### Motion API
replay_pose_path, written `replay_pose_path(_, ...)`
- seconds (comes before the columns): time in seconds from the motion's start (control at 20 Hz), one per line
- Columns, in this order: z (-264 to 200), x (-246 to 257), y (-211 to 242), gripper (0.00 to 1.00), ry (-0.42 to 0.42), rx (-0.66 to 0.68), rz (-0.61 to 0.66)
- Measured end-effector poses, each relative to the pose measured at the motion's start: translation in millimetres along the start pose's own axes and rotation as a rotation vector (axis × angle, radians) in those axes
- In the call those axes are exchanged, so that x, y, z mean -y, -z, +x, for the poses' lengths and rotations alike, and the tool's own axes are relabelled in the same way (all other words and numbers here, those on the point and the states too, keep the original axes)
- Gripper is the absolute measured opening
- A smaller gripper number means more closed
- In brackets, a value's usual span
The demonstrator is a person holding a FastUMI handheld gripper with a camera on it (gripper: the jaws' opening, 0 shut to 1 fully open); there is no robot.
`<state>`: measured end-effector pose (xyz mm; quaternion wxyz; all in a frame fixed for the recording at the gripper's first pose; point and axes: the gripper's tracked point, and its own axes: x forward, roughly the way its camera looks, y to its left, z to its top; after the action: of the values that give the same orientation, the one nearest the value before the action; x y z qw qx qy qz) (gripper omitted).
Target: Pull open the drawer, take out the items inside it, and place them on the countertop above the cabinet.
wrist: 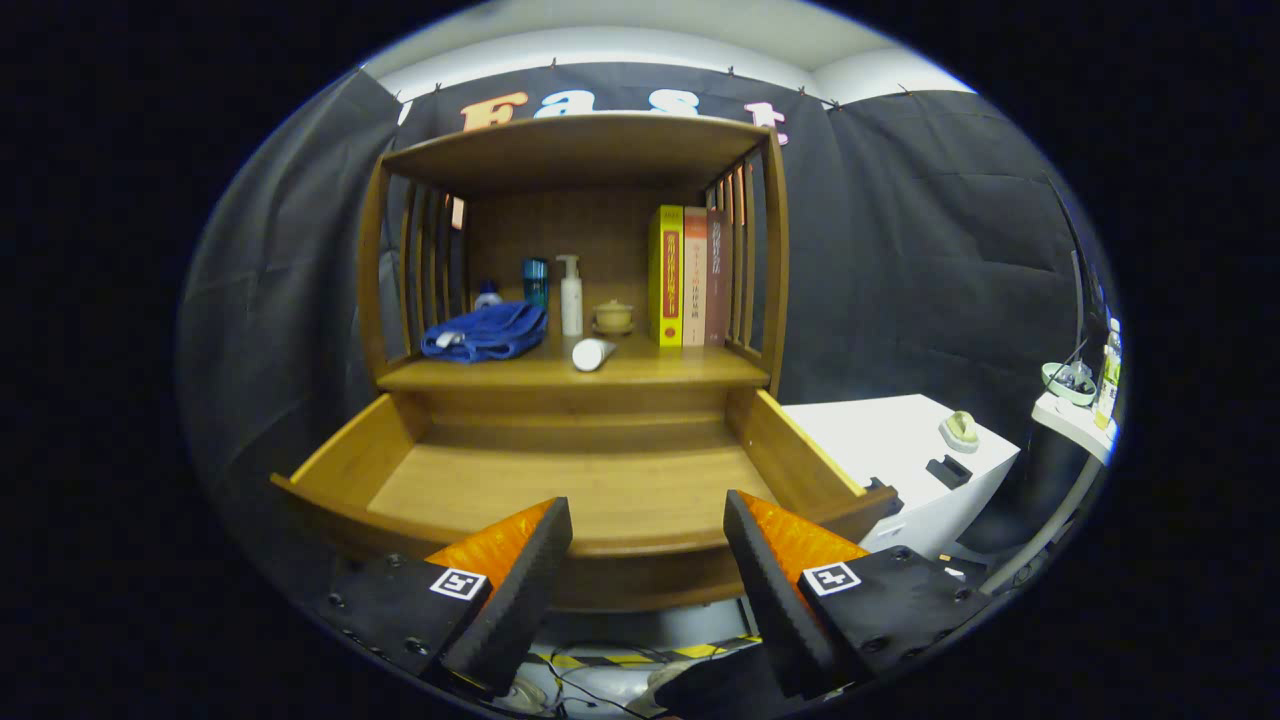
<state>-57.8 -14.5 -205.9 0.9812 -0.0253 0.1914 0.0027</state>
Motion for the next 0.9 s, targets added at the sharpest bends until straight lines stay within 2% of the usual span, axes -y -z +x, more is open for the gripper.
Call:
replay_pose_path(0.35, 11, -12, 38, 0.99, -0.039, -0.052, -0.003)
replay_pose_path(0.6, 17, -16, 35, 0.96, -0.050, -0.034, -0.014)
replay_pose_path(0.9, 42, -20, 23, 0.98, -0.043, -0.023, -0.006)
